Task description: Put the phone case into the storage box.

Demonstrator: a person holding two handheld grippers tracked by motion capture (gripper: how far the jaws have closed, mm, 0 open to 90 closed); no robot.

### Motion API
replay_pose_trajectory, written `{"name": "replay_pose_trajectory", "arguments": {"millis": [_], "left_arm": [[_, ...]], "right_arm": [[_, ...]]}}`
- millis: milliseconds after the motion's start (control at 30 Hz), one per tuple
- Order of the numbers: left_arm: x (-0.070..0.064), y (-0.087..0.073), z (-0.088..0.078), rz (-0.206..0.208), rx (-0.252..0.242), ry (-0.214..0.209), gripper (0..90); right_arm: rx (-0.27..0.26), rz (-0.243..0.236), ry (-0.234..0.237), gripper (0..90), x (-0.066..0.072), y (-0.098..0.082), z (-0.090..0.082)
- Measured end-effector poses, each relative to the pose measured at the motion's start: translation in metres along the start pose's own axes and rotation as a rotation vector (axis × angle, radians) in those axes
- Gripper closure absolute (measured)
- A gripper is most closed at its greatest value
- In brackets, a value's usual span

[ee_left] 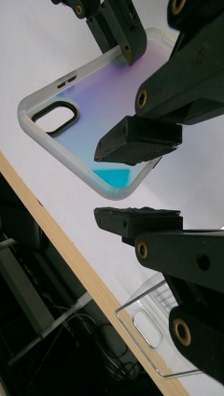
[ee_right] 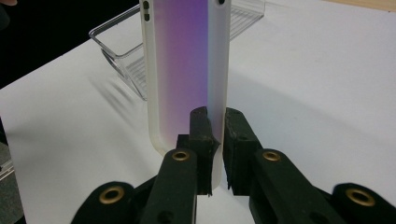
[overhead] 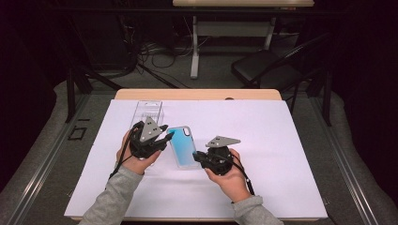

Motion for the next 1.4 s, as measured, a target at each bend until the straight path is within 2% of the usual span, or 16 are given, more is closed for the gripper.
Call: {"name": "replay_pose_trajectory", "arguments": {"millis": [600, 1133, 1400], "left_arm": [[0.001, -0.0019, -0.0008, -0.004, 0.012, 0.001, 77.3], [0.0016, -0.0027, -0.0023, -0.002, 0.017, -0.003, 79.6], [0.0012, -0.0037, -0.0032, -0.021, 0.024, 0.0, 79.8]], "right_arm": [[0.01, -0.005, 0.002, 83.0, 0.0013, -0.0012, 0.0013], [0.011, -0.007, 0.006, 83.0, 0.0021, -0.0016, 0.0023], [0.01, -0.009, 0.008, 83.0, 0.0026, -0.0014, 0.0023]]}}
Point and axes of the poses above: each handheld gripper's, and its own axes: z roughly forward along the jaws, y roughly out of its top, x roughly to its left, the point moved 10 cm from there along z, roughly forward along the jaws, and after that the axes turned 15 degrees about x, right-handed, at the moved point
